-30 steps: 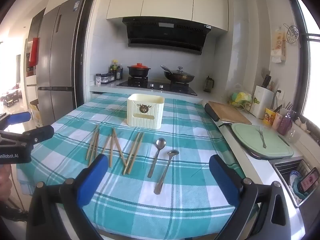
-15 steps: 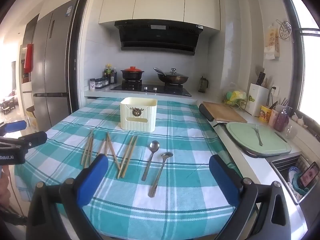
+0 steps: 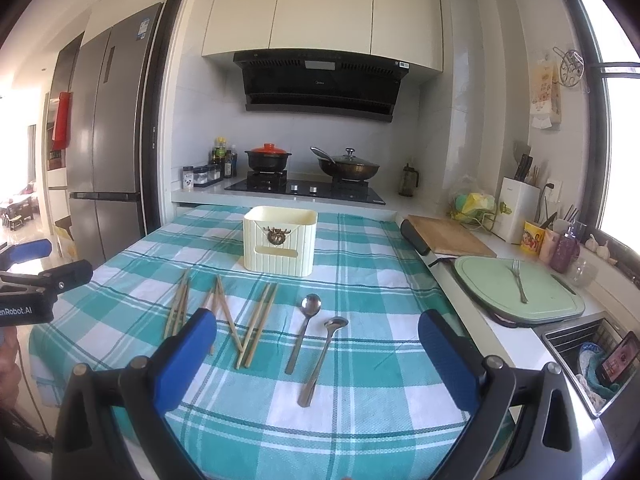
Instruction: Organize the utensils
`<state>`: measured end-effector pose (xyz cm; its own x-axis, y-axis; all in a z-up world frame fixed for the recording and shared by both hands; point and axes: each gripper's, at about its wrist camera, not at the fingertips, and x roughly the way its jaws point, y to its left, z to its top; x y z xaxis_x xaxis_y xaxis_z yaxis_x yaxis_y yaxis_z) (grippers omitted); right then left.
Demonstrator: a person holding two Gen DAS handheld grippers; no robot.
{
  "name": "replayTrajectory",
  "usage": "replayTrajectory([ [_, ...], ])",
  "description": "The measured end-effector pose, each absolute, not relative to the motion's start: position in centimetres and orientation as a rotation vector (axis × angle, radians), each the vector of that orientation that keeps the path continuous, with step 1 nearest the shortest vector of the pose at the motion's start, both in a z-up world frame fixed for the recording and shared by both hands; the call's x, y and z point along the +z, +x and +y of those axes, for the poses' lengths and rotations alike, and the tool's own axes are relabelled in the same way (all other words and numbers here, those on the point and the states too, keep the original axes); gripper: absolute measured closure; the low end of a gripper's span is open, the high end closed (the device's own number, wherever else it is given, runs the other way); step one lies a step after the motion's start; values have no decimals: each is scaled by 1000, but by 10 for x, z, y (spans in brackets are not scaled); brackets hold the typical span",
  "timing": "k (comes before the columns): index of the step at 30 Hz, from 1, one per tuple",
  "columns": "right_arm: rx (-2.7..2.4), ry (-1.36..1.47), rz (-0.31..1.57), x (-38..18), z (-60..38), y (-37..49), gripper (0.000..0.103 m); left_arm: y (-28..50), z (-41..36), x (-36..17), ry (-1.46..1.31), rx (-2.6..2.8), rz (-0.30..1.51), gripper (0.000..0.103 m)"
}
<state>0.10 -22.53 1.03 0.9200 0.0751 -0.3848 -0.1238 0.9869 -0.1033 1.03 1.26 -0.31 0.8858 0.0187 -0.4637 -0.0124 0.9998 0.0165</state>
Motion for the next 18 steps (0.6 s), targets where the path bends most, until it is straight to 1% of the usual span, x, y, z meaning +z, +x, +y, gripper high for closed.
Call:
replayTrajectory([
  [18,104,-118,430,7,-227,8,0,17,11,-6,11,-5,510,0],
])
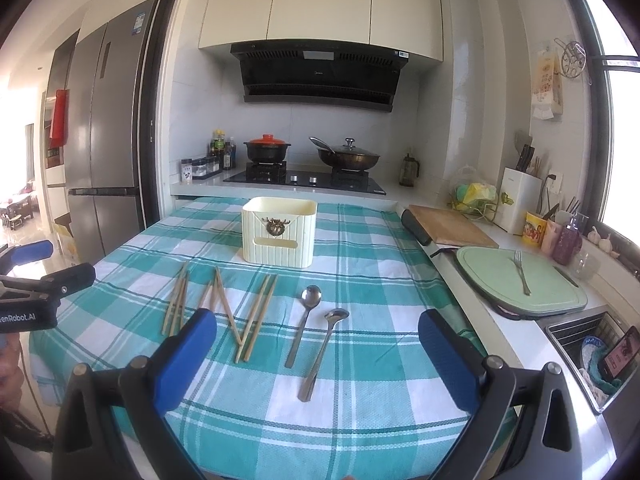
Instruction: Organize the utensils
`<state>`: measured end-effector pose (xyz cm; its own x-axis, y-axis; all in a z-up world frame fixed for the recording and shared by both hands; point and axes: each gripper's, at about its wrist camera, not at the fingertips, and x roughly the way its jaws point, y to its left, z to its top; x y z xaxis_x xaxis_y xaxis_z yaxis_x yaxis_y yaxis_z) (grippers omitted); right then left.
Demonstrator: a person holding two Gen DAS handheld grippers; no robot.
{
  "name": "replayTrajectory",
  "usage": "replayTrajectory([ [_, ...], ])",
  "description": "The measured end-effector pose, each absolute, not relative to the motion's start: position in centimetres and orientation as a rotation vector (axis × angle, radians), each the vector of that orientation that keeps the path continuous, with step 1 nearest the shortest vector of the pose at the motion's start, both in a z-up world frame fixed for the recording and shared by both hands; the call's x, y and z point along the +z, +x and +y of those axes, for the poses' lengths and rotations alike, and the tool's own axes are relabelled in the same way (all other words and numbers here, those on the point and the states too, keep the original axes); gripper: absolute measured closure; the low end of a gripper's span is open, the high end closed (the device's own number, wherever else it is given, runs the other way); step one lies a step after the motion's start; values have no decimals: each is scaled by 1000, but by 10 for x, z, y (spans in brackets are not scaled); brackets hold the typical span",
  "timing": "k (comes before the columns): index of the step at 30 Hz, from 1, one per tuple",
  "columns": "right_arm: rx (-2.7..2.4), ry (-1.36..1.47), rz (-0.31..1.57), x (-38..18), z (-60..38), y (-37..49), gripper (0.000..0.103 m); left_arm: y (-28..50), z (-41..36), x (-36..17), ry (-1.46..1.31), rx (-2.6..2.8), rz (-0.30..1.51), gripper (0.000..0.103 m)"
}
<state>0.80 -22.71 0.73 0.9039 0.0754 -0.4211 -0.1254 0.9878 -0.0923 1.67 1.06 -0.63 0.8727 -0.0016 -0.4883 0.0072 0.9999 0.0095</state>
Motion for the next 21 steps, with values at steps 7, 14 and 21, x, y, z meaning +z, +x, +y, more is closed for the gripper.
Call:
replayTrajectory([
  [7,101,-111,432,5,-227,10,0,18,15,-7,0,14,506,0],
  [14,92,-95,443,2,-230,14,0,22,18,-8,-11,29,511,0],
  [21,98,-92,446,0,-231,15,0,26,24,-10,-30,53,521,0],
])
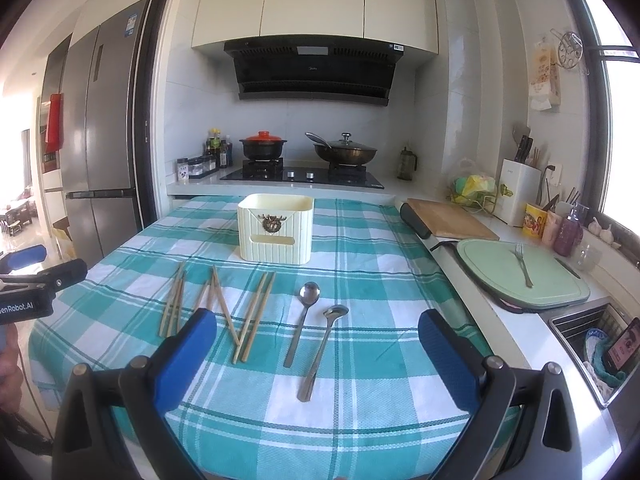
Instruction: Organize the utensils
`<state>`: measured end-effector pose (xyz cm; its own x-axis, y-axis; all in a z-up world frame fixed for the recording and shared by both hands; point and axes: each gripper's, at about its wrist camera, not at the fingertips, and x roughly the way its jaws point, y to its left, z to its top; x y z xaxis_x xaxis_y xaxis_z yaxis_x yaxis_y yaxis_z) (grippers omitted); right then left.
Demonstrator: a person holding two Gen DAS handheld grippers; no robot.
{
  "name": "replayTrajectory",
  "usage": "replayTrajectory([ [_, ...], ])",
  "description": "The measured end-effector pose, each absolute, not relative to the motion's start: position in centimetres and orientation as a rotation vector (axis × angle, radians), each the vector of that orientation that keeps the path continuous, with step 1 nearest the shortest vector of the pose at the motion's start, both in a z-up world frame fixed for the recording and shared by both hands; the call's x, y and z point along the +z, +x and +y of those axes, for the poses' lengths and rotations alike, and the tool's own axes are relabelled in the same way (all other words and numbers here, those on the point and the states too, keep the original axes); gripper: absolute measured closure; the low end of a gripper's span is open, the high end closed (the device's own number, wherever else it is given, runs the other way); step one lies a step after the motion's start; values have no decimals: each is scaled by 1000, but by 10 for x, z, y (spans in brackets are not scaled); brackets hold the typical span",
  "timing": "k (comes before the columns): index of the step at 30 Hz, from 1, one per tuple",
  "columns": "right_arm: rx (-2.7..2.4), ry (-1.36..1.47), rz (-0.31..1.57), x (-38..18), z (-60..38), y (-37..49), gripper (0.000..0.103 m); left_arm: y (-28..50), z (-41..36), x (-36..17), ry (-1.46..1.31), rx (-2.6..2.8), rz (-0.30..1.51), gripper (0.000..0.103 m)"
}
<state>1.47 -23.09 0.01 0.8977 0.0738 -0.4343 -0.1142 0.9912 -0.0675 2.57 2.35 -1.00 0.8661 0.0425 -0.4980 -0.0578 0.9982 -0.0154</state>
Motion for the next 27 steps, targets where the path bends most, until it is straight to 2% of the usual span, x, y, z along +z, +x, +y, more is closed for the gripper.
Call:
replayTrajectory([
  [27,85,-88,446,-1,-237,19,0,31,33,-15,-41,75,532,0],
])
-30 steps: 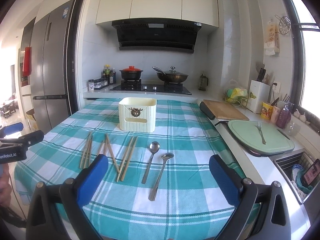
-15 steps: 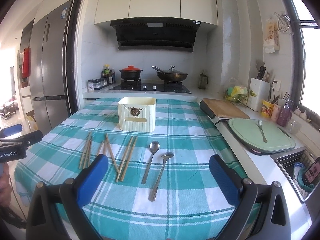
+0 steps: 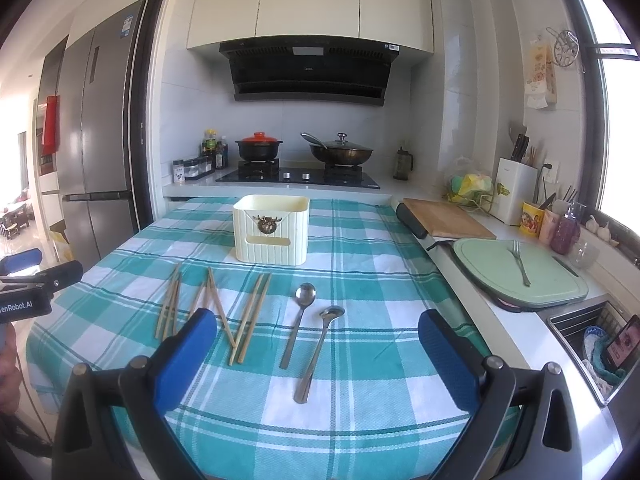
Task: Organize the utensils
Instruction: 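Close the left tool on a wooden chopstick while the right tool approaches the spoons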
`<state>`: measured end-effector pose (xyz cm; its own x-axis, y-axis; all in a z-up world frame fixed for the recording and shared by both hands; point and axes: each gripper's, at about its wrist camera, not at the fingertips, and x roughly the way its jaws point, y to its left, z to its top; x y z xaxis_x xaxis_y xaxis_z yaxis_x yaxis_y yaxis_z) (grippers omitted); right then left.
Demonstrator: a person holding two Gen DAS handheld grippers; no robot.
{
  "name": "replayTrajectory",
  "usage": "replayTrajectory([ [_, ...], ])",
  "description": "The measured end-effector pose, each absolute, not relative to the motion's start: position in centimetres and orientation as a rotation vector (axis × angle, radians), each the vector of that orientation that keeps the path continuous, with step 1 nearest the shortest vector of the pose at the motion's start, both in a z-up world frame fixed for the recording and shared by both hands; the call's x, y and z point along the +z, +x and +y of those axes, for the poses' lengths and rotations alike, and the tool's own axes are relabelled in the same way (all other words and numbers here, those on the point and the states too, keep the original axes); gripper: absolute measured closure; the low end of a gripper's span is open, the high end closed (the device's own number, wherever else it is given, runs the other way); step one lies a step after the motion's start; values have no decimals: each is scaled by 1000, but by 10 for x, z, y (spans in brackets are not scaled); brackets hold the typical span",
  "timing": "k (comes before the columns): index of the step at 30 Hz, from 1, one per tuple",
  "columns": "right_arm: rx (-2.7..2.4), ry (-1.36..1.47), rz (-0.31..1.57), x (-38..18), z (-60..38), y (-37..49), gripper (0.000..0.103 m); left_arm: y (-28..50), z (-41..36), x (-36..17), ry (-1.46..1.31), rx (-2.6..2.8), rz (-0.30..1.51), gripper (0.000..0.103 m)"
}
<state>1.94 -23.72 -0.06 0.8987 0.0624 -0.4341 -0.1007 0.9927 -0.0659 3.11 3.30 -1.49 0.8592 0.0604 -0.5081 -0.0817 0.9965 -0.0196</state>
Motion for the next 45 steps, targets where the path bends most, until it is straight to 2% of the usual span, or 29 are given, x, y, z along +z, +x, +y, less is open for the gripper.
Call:
replayTrajectory([
  [19,52,-68,501,-5,-255,42,0,70,63,-40,-57,121,632,0],
  [34,33,-10,661,-47,-280,87,1,160,74,-117,-91,104,863,0],
  [45,44,-5,717,-62,-273,109,1,207,78,-162,-47,193,953,0],
])
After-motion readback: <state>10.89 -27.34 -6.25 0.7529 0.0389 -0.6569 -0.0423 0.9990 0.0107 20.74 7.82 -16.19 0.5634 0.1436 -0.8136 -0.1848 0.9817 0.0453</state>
